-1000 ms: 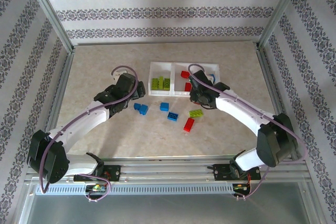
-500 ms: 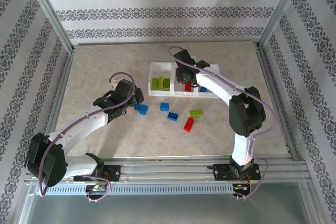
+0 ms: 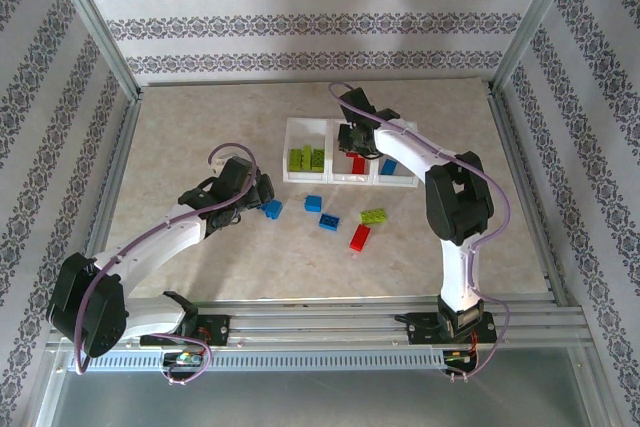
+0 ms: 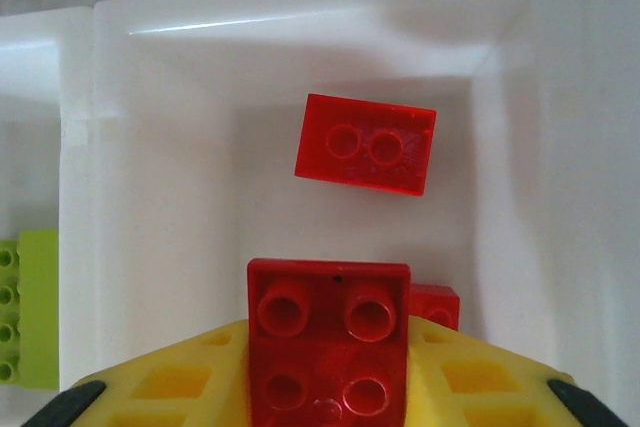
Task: Sort the legos into containers by color
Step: Place the lego in the container, then pick up the lego from the center of the table.
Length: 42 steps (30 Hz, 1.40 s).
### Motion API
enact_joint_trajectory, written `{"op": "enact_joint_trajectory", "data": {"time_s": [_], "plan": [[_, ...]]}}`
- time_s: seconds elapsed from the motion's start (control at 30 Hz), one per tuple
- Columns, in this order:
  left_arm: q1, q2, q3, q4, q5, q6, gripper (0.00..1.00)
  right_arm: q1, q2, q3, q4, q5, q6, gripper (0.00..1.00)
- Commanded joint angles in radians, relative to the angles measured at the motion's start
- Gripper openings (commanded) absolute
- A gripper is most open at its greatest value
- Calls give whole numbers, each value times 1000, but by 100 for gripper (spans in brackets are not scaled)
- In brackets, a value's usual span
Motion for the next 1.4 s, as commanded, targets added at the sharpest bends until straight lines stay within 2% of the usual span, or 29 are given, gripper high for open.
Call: {"op": "enact_joint_trajectory", "data": {"time_s": [0.0, 0.1, 0.37, 0.73, 1.0, 1.17, 1.27, 1.37], "plan": [[12, 5, -4, 15, 5, -18, 100, 7, 24, 37, -4, -16, -13, 42], [11, 3, -3, 13, 5, -17, 100, 7, 20, 42, -9, -21, -15, 46], [12, 9, -7, 18, 8, -18, 100, 21, -51, 7, -15, -15, -20, 47], [12, 84, 11, 27, 61, -17, 100, 79, -274, -217, 11, 33, 5, 54], [12, 125, 23, 21, 78, -20, 100, 174, -397, -396, -29, 77, 64, 60], [13, 138, 24, 21, 83, -21, 100, 265, -418, -463, -61, 95, 118, 72], [14, 146, 30, 15, 83, -18, 100, 320, -398, -462, -78, 104, 84, 78], [13, 150, 33, 12, 83, -16, 100, 348, -356, -437, -104, 77, 6, 77]]}}
